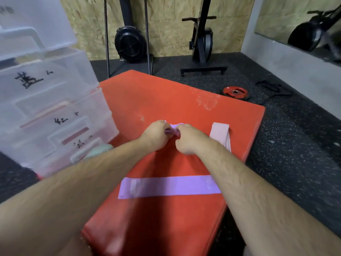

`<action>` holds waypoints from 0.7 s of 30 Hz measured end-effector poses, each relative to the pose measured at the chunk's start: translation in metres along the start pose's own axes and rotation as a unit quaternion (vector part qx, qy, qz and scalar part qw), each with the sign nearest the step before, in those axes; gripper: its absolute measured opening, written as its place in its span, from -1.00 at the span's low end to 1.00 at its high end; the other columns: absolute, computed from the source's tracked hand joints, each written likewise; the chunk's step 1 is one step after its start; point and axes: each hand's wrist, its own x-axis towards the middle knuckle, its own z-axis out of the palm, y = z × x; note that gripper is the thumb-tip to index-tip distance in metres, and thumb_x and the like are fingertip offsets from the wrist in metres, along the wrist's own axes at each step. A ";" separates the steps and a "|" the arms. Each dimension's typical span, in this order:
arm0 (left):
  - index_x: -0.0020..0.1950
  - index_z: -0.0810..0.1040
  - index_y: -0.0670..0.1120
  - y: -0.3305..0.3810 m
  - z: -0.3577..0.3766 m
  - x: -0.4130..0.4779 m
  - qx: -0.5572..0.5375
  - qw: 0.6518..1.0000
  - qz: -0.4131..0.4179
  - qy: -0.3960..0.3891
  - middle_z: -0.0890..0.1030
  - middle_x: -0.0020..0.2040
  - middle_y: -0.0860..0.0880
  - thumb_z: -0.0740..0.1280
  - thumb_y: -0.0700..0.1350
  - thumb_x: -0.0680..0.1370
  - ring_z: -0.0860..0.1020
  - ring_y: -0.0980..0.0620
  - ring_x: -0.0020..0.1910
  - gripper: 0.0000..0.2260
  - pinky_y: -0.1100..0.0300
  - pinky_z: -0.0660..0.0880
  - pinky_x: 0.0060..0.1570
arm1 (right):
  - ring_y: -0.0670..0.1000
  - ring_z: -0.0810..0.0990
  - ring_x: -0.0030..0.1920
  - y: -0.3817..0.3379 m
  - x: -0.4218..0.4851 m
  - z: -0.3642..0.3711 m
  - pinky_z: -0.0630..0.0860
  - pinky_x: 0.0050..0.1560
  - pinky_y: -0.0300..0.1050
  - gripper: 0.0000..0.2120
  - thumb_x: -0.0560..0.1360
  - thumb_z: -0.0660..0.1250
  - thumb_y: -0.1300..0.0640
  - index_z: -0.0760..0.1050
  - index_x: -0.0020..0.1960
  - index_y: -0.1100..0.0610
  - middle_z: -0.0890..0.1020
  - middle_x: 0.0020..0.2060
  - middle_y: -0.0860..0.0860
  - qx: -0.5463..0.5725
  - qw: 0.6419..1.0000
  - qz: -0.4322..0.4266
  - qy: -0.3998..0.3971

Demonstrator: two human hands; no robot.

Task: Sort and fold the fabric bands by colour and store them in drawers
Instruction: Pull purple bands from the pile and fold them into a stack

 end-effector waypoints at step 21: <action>0.19 0.55 0.03 0.036 0.007 -0.048 0.169 0.984 -0.037 -0.040 0.38 0.26 -0.08 0.32 0.01 0.52 0.35 -0.19 0.25 -0.74 -0.01 0.31 0.15 | 0.04 0.54 0.20 0.034 -0.077 -0.017 0.40 0.14 -0.20 -0.71 0.61 0.25 0.12 0.56 0.30 0.01 0.56 0.26 0.00 -0.106 0.992 -0.057 -0.031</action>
